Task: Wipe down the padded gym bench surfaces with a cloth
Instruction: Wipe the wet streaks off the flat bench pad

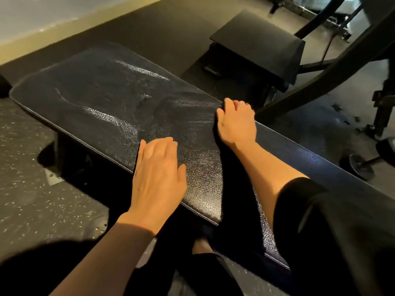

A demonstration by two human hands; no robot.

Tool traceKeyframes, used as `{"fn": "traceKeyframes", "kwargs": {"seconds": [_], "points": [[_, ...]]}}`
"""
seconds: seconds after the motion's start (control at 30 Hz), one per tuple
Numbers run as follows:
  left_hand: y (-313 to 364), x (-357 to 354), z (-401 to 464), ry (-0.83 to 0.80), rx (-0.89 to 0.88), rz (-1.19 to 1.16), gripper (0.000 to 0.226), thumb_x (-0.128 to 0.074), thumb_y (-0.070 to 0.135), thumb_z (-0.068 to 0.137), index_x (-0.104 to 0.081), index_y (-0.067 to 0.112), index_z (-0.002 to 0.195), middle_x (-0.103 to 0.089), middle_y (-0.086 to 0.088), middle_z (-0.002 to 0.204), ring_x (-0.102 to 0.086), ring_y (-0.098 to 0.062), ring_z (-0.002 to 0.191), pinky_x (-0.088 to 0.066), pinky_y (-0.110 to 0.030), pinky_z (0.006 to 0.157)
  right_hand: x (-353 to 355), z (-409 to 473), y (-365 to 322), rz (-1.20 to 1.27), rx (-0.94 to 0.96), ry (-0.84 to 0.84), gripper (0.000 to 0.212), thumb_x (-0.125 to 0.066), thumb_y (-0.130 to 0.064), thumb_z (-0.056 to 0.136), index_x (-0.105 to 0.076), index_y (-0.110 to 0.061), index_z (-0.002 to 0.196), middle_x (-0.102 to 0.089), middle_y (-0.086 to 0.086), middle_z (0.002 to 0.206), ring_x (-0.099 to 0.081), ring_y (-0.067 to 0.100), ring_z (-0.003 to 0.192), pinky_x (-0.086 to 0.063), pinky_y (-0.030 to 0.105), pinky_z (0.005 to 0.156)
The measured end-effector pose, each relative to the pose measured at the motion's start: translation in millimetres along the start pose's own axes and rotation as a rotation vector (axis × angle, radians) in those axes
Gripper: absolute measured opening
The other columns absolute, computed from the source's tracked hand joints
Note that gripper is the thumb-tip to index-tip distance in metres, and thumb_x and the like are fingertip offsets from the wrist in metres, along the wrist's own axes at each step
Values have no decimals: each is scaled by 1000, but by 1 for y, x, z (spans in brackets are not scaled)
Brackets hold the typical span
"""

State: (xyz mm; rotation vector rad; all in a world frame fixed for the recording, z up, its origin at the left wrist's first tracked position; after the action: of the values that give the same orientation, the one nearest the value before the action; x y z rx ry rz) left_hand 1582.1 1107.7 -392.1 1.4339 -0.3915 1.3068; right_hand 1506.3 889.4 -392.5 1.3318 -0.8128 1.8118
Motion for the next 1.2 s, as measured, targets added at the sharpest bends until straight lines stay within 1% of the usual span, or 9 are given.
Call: {"fn": "traceKeyframes", "kwargs": {"seconds": [0.17, 0.3, 0.47, 0.57, 0.67, 0.77, 0.87, 1.0, 1.2], "points": [[-7, 3, 0, 5, 25, 29, 44, -66, 13, 82, -55, 2, 122, -55, -14, 127, -44, -30, 125, -19, -49, 116, -15, -18, -121, 92, 335, -29, 43, -34, -37, 98, -48, -18, 133, -49, 13, 132, -41, 35, 119, -31, 45, 103], [-1, 2, -2, 16, 0, 25, 43, -68, 10, 79, -59, 1, 120, -57, -15, 126, -47, -32, 122, -23, -54, 113, -1, -32, -102, 204, 462, -36, 39, -42, -32, 95, -55, -15, 128, -53, 8, 131, -47, 31, 118, -38, 45, 97], [5, 1, -7, 24, -30, -3, 40, -68, 14, 83, -60, 4, 120, -56, -12, 128, -46, -30, 124, -14, -47, 115, 17, -44, 21, 105, 203, -4, 36, -35, -34, 100, -53, -16, 125, -52, 3, 131, -40, 24, 123, -31, 42, 101], [-3, 5, -11, 17, -23, 4, 43, -69, 17, 82, -60, 5, 122, -56, -11, 129, -45, -28, 126, -14, -47, 116, 13, -54, 37, 27, 87, -36, 42, -28, -38, 97, -51, -15, 123, -51, 7, 130, -39, 29, 122, -31, 43, 107], [-19, 14, -16, 28, 35, 14, 44, -69, 16, 83, -57, 5, 123, -56, -11, 129, -45, -28, 126, -17, -49, 115, 14, -55, -17, 19, 81, -29, 37, -34, -35, 94, -57, -12, 113, -56, 9, 120, -45, 30, 112, -34, 44, 103], [-34, 24, -24, 46, 111, 28, 44, -68, 13, 80, -56, 3, 121, -57, -14, 126, -47, -33, 121, -21, -52, 114, 15, -71, -109, 175, 255, 0, 29, -44, -28, 89, -64, -9, 97, -60, 10, 107, -50, 30, 97, -39, 43, 89], [-35, 30, -36, 44, 138, 27, 41, -67, 10, 78, -57, 5, 118, -57, -13, 121, -47, -33, 117, -24, -53, 112, 18, -94, -154, 295, 392, -41, 36, -40, -28, 92, -62, -6, 111, -56, 14, 121, -46, 34, 109, -36, 41, 98], [-27, 30, -54, 13, 108, 33, 50, -70, 14, 81, -53, 3, 128, -51, -13, 135, -40, -31, 130, -16, -47, 116, 33, -114, -96, 244, 418, -81, 33, -45, -29, 96, -57, -12, 123, -48, 8, 137, -29, 29, 138, -32, 43, 105], [-22, 31, -67, -63, 88, 16, 58, -64, 18, 88, -42, 6, 140, -37, -9, 148, -28, -23, 140, -4, -38, 118, 41, -136, 7, 124, 159, -114, 45, -25, -41, 96, -49, -18, 126, -44, 1, 130, -36, 24, 127, -30, 44, 109]]}}
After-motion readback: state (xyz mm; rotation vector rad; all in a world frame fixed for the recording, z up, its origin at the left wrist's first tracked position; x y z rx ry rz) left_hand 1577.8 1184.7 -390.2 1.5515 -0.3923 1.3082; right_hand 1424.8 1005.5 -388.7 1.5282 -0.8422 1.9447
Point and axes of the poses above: each hand's wrist, its own z-axis towards the middle knuckle, its own x-axis out of the back of the hand, y = z × x, the point moved 7 cm from there along z, towards the middle knuckle
